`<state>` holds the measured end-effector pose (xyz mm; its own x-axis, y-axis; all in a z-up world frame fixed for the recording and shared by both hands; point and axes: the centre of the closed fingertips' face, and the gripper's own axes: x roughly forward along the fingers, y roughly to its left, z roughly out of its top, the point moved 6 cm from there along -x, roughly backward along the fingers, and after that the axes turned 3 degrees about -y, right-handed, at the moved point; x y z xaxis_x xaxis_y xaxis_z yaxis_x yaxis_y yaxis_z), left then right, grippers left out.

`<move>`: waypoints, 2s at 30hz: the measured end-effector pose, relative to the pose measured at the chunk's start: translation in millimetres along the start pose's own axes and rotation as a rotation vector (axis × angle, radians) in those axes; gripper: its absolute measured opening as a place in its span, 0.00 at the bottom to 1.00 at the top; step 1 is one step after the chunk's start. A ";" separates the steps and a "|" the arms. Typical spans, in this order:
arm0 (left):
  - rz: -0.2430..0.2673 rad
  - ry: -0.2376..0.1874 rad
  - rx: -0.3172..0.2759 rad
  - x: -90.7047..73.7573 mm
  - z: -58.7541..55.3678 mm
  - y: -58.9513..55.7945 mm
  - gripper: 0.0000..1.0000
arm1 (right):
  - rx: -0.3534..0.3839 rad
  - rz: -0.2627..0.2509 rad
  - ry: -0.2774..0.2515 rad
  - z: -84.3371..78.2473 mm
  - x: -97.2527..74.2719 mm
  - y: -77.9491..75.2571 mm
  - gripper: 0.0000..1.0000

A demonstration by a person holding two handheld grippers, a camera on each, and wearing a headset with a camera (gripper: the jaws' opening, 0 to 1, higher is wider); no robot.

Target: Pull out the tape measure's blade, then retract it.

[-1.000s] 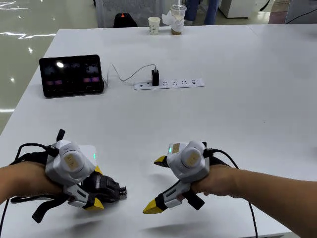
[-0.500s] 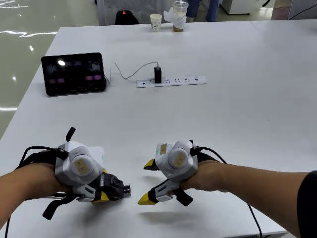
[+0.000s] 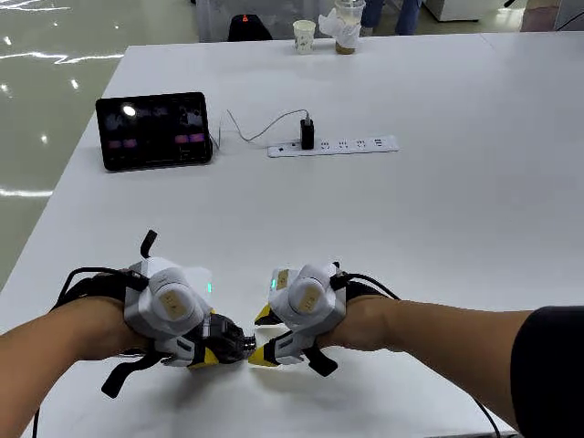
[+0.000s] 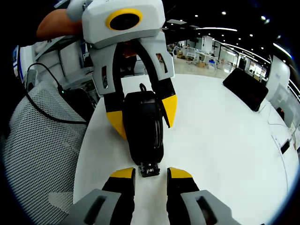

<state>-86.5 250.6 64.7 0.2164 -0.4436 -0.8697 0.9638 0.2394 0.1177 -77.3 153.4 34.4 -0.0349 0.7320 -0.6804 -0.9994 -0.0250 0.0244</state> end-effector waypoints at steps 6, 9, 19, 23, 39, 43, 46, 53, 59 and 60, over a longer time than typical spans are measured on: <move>-0.003 0.005 0.005 0.5 0.0 -0.2 0.32 | -0.031 0.001 0.014 -0.1 8.3 1.4 0.18; -0.003 0.006 0.008 0.5 0.0 -0.6 0.32 | -0.053 0.004 0.016 0.1 10.1 1.8 0.14; -0.011 0.008 0.006 0.4 -0.4 -0.3 0.32 | -0.080 0.025 -0.001 -1.1 7.2 0.4 0.11; -0.006 0.008 0.006 0.6 -0.5 -0.3 0.32 | -0.112 0.026 0.000 -0.6 7.7 0.5 0.12; -0.017 -0.009 0.001 -0.5 -1.1 -0.1 0.32 | -0.070 0.068 0.029 -3.1 5.3 -1.6 0.10; -0.018 -0.006 0.000 -0.7 -1.1 -0.1 0.32 | -0.068 0.063 0.032 -6.9 1.4 -2.0 0.10; -0.020 -0.008 -0.004 -1.1 -1.3 0.1 0.32 | -0.059 0.062 0.034 -9.9 -1.4 -1.8 0.10; -0.025 -0.005 -0.006 -1.2 -0.8 -0.1 0.32 | -0.043 0.057 0.033 -16.3 -7.4 -2.8 0.11; -0.023 -0.003 -0.005 -1.4 -0.8 -0.6 0.32 | -0.037 0.056 0.039 -19.7 -11.4 -2.9 0.10; -0.023 -0.002 -0.006 -1.4 -0.8 -0.6 0.32 | -0.039 0.056 0.039 -20.0 -11.9 -2.7 0.10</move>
<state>-87.5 251.8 65.5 0.1945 -0.4512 -0.8710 0.9676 0.2340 0.0948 -74.2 131.2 27.8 -0.0904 0.7013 -0.7071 -0.9951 -0.0927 0.0352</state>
